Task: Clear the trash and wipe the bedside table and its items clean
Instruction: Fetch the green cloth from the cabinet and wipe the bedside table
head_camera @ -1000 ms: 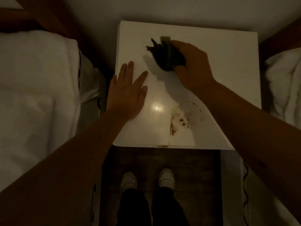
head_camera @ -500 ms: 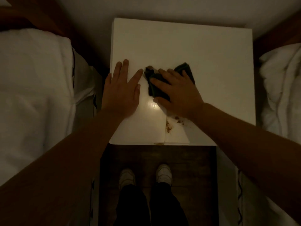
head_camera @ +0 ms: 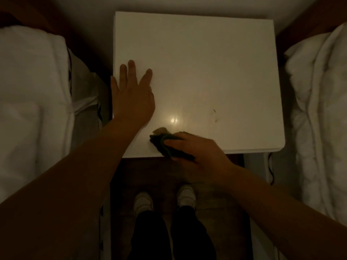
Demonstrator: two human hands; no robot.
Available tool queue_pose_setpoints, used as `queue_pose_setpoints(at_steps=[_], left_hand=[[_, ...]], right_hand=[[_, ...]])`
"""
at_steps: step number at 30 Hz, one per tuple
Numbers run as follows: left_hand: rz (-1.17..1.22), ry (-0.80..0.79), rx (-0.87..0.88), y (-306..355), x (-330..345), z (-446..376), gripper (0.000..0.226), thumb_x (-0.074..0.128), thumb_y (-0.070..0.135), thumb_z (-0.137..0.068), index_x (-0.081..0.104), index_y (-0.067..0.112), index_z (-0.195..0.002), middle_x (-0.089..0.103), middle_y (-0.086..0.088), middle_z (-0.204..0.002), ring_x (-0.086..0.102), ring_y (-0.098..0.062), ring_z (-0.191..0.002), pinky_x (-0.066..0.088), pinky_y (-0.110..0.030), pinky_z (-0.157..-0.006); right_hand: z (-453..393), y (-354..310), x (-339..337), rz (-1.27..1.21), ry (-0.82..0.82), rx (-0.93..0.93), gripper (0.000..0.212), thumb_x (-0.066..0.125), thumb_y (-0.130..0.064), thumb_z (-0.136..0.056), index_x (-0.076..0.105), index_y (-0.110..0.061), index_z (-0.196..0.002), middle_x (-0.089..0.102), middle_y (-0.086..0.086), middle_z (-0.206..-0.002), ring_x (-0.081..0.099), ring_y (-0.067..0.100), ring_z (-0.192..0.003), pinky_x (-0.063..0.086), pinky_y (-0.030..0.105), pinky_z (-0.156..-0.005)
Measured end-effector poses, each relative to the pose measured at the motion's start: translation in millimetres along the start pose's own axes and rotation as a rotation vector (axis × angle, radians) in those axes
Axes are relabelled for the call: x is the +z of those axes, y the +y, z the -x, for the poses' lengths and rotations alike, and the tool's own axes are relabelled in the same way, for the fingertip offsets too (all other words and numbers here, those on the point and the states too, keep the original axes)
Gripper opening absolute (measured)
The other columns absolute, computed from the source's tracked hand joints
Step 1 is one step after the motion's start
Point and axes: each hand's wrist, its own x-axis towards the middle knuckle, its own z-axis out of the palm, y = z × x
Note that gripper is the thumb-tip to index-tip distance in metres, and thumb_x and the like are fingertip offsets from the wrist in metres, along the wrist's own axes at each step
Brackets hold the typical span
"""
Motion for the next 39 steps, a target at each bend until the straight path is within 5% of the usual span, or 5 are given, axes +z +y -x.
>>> queue_pose_setpoints(at_steps=[7, 9, 14, 36, 39], left_hand=[[-0.084, 0.038, 0.028, 16, 11, -2, 0.061, 0.014, 0.053, -0.096, 0.012, 0.027, -0.152, 0.007, -0.009, -0.162, 0.005, -0.036, -0.147, 0.005, -0.055, -0.114], [-0.103, 0.043, 0.024, 15, 12, -3, 0.061, 0.013, 0.055, -0.096, 0.007, 0.030, -0.152, 0.007, -0.008, -0.162, 0.006, -0.037, -0.146, 0.005, -0.056, -0.113], [-0.111, 0.055, 0.019, 17, 11, -5, 0.060, 0.015, 0.055, -0.096, 0.007, 0.033, -0.151, 0.008, -0.007, -0.162, 0.007, -0.037, -0.146, 0.007, -0.056, -0.112], [-0.096, -0.027, 0.017, 18, 5, -2, 0.061, 0.013, 0.054, -0.097, -0.001, 0.033, -0.152, 0.000, -0.004, -0.162, -0.001, -0.033, -0.147, 0.005, -0.057, -0.114], [-0.105, -0.036, 0.028, 18, 3, -1, 0.062, 0.014, 0.053, -0.097, 0.000, 0.031, -0.152, 0.001, -0.006, -0.162, 0.000, -0.034, -0.147, 0.006, -0.058, -0.114]], right_hand=[[-56, 69, -87, 0.080, 0.447, 0.351, 0.040, 0.067, -0.018, -0.085, 0.057, -0.007, -0.122, 0.058, 0.008, -0.117, 0.047, 0.007, -0.106, 0.027, -0.003, -0.090], [-66, 106, -111, 0.240, 0.355, 0.381, 0.048, 0.063, -0.031, -0.088, 0.055, -0.005, -0.128, 0.050, 0.020, -0.129, 0.044, 0.019, -0.116, 0.024, 0.004, -0.099], [-55, 155, -117, 0.597, 0.004, 0.273, 0.067, 0.044, -0.058, -0.090, 0.040, -0.021, -0.145, 0.024, 0.020, -0.155, 0.022, 0.043, -0.140, 0.023, 0.061, -0.110], [-4, 54, -19, 0.280, -0.038, -0.051, 0.037, 0.071, -0.009, -0.079, 0.069, -0.012, -0.116, 0.060, 0.016, -0.130, 0.060, 0.036, -0.112, 0.055, 0.046, -0.085], [-2, 79, -55, 0.295, 0.198, 0.176, 0.037, 0.063, -0.020, -0.086, 0.064, -0.013, -0.123, 0.060, 0.020, -0.125, 0.060, 0.041, -0.103, 0.054, 0.048, -0.082]])
